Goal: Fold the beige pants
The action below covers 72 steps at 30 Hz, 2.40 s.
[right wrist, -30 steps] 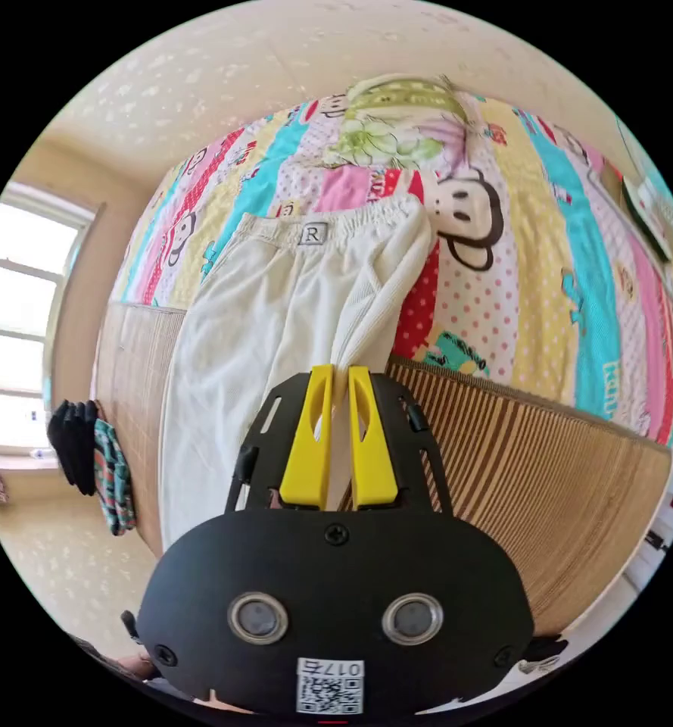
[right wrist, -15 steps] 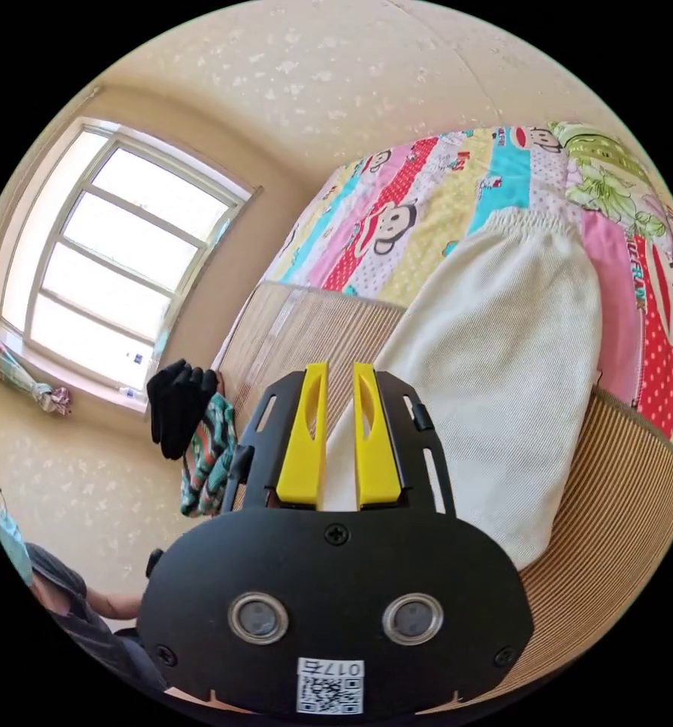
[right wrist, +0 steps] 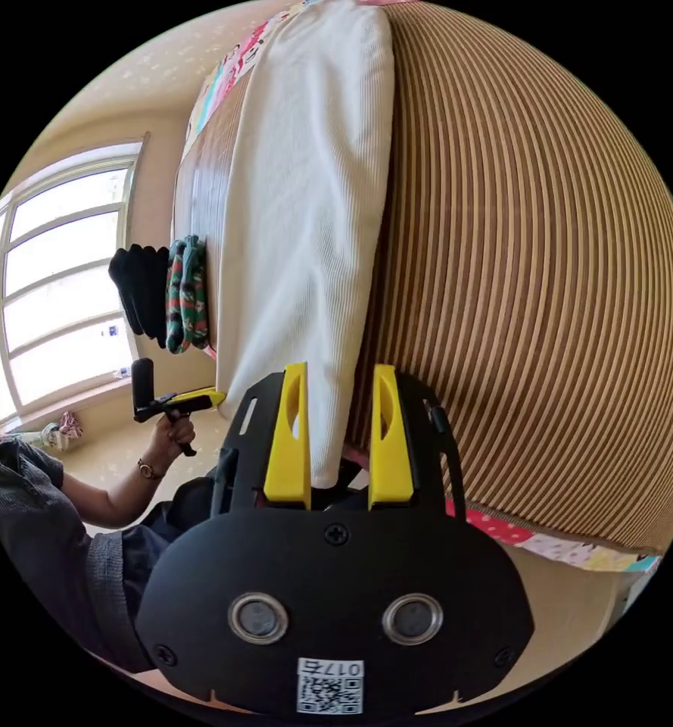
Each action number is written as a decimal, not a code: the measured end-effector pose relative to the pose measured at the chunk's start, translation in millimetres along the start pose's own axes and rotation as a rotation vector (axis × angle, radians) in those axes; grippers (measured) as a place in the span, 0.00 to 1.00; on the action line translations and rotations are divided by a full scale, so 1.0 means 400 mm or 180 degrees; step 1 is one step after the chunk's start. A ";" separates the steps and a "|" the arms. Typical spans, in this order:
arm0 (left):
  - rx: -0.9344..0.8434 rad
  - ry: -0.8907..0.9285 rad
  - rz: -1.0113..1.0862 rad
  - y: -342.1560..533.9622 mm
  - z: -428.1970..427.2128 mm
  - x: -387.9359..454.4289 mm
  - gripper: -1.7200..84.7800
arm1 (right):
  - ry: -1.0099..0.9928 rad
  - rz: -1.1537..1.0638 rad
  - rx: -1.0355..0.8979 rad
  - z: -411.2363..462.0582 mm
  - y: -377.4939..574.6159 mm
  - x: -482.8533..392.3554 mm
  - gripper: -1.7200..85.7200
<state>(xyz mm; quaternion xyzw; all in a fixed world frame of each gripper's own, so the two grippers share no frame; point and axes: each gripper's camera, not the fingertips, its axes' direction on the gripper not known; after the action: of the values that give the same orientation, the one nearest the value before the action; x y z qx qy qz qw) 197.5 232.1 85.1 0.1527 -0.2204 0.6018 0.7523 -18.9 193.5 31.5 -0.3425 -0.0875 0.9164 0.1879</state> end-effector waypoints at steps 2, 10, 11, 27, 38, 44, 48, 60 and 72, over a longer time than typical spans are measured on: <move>-0.0147 0.0012 0.0015 -0.009 0.006 0.000 0.07 | -0.0147 0.0141 -0.0100 0.032 0.059 -0.020 0.08; -0.0070 0.0774 0.0382 0.085 -0.083 0.034 0.06 | -0.0655 0.0356 0.0720 -0.058 0.212 -0.033 0.05; -0.0081 0.0660 0.0273 0.103 -0.083 0.018 0.06 | -0.0641 0.0345 0.0575 -0.028 0.203 -0.023 0.06; 0.0085 0.0508 0.0385 -0.147 -0.084 -0.005 0.17 | -0.1039 0.0183 0.0984 -0.200 -0.049 0.182 0.18; -0.0163 0.1059 0.0320 -0.437 0.066 0.050 0.12 | -0.1656 0.0007 0.0488 -0.225 -0.353 0.214 0.09; 0.0000 0.1404 0.0645 -0.271 0.000 0.096 0.08 | -0.2231 -0.0385 0.0820 -0.371 -0.168 0.177 0.05; 0.0229 0.1721 0.1230 -0.054 -0.124 0.224 0.07 | -0.2530 -0.0831 0.1013 -0.480 -0.012 0.064 0.04; 0.1233 0.1653 0.3025 0.553 -0.640 0.795 0.07 | -0.2350 -0.2804 0.1611 -1.017 0.423 -0.580 0.03; 0.1878 0.0833 0.2240 0.360 -0.775 0.964 0.08 | -0.1442 -0.1847 0.1608 -1.144 0.124 -0.720 0.03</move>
<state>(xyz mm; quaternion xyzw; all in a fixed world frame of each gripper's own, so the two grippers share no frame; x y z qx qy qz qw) 172.1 741.8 13.4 0.1988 0.0182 0.8711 0.4488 469.5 46.3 -154.6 -0.0376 0.0076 0.8702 0.4911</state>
